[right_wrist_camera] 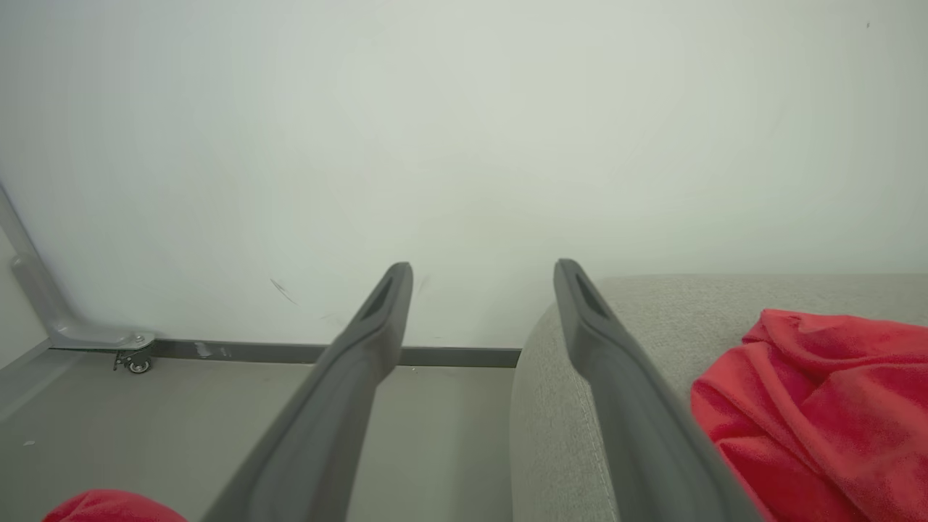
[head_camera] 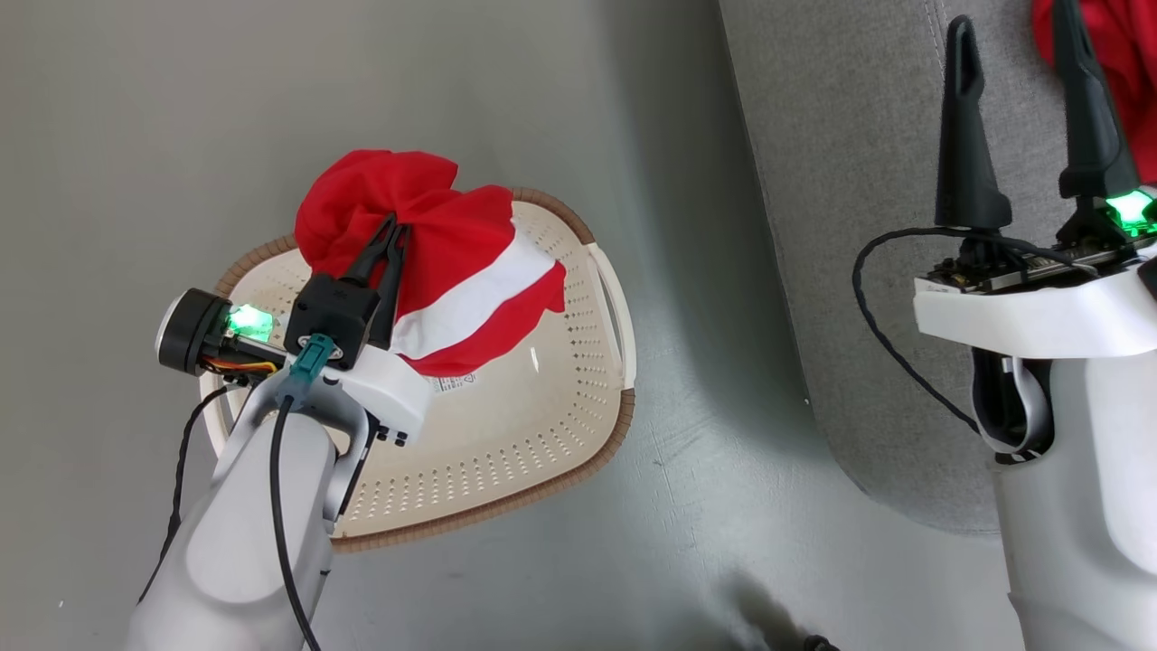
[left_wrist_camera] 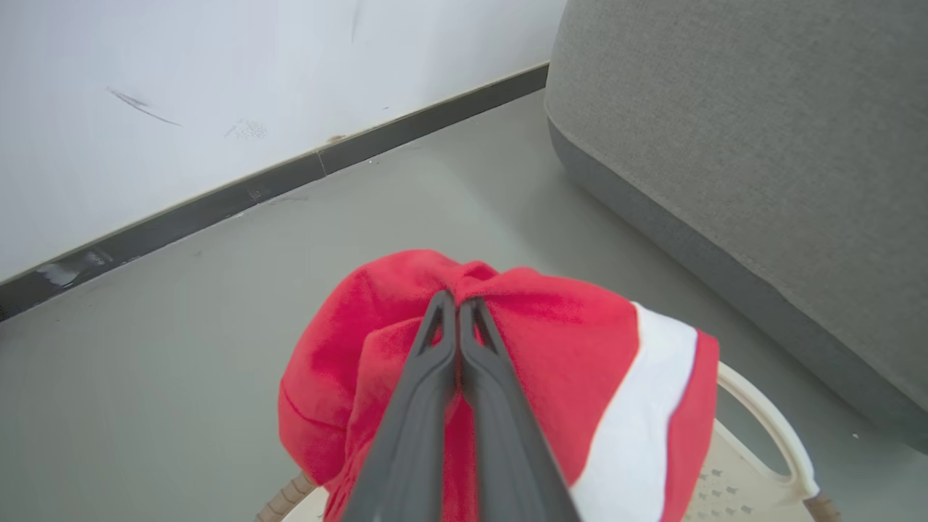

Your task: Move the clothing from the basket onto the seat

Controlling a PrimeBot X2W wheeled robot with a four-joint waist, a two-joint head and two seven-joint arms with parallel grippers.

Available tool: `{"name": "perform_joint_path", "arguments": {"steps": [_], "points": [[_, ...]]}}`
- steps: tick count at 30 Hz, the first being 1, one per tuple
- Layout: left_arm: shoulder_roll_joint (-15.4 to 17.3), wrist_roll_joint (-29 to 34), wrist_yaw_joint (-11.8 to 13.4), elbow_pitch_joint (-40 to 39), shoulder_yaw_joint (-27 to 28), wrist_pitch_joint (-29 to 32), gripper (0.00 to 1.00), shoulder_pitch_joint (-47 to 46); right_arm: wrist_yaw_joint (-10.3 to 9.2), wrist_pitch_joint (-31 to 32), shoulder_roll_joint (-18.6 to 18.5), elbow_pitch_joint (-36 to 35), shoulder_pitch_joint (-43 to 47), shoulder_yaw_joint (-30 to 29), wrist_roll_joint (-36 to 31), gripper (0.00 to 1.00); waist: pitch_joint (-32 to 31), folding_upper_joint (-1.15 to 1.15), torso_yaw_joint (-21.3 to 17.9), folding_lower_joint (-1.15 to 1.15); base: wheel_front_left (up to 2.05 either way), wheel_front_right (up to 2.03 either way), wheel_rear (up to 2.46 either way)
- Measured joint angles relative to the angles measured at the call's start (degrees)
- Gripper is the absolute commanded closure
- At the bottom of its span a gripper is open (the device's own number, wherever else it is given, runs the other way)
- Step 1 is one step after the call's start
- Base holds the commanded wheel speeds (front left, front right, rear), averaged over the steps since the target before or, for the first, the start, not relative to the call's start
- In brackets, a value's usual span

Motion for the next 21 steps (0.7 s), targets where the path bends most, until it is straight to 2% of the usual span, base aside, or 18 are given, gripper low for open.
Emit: {"name": "perform_joint_path", "arguments": {"steps": [21], "points": [[-0.48, -2.14, 1.96, -11.07, 2.33, -0.26, 1.0, 5.64, 0.0, 0.01, -2.22, 1.12, 1.16, -0.7, -1.64, 0.0, -7.72, 0.0, 3.5, 0.0, 0.0, 0.0, 0.0]]}}
